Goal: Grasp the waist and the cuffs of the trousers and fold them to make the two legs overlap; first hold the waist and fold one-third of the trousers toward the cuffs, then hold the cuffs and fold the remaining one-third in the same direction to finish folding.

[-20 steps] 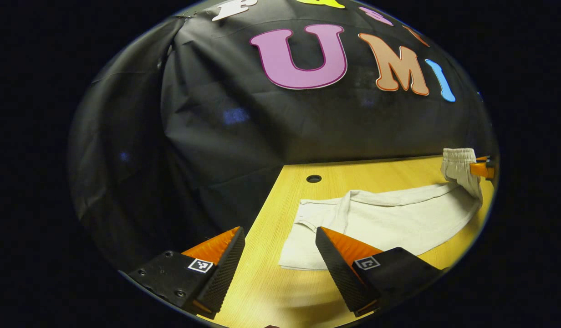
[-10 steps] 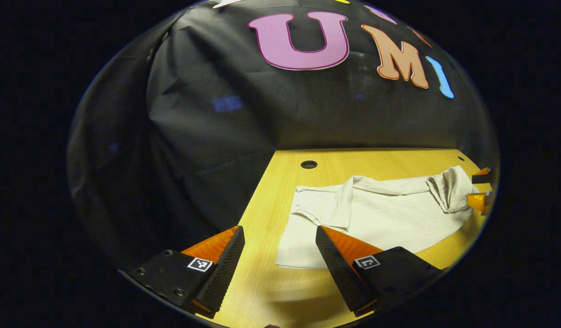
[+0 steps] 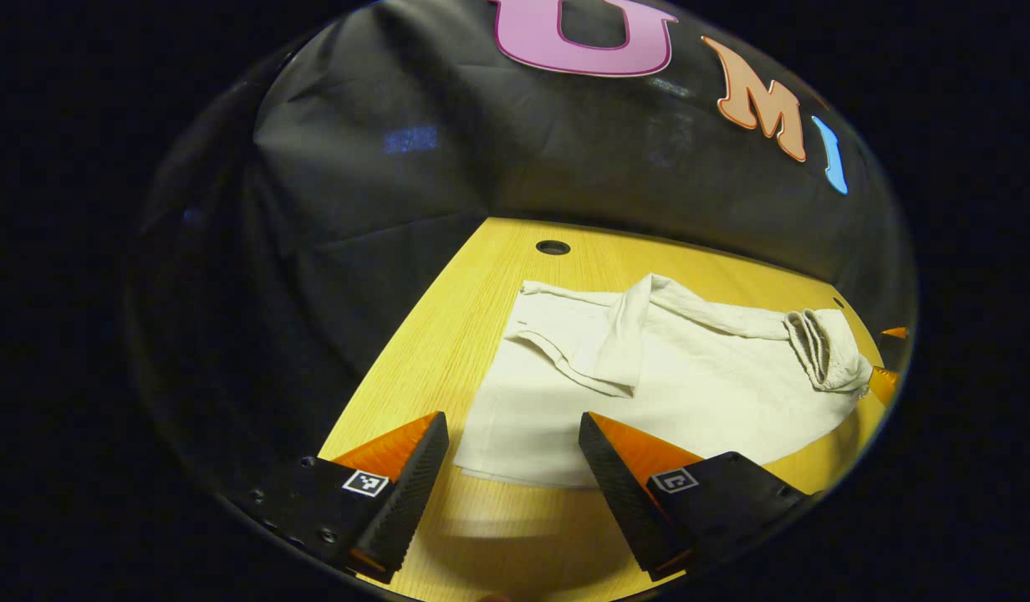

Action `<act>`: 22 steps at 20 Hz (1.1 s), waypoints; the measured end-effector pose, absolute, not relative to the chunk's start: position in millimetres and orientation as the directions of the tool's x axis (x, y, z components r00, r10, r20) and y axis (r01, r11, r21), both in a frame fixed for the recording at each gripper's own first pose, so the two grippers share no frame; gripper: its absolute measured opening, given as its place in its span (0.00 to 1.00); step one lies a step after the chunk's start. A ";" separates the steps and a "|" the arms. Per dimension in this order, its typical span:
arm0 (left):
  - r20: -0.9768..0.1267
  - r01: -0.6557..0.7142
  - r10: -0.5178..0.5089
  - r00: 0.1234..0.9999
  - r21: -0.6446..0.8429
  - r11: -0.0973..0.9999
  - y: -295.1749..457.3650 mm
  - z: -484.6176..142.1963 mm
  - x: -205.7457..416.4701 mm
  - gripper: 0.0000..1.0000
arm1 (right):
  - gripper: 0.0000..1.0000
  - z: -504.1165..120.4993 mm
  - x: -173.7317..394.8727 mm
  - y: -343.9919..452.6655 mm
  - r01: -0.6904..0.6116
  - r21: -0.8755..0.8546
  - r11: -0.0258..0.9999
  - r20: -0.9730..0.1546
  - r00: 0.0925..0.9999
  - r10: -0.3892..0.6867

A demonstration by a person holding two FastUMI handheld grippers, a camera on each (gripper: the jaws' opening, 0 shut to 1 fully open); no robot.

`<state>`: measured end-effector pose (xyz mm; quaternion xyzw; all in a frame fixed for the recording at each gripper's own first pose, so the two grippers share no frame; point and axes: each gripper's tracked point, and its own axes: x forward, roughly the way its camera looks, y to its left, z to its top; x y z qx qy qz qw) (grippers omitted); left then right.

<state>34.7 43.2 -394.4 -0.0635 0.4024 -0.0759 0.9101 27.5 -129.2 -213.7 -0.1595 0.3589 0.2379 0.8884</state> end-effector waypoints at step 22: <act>-0.661 0.025 -0.192 0.726 -0.254 0.967 -3.5 -322.4 61.1 0.00 | 0.99 -201.6 26.1 -217.4 -0.465 -0.042 0.884 -0.691 0.653 0.311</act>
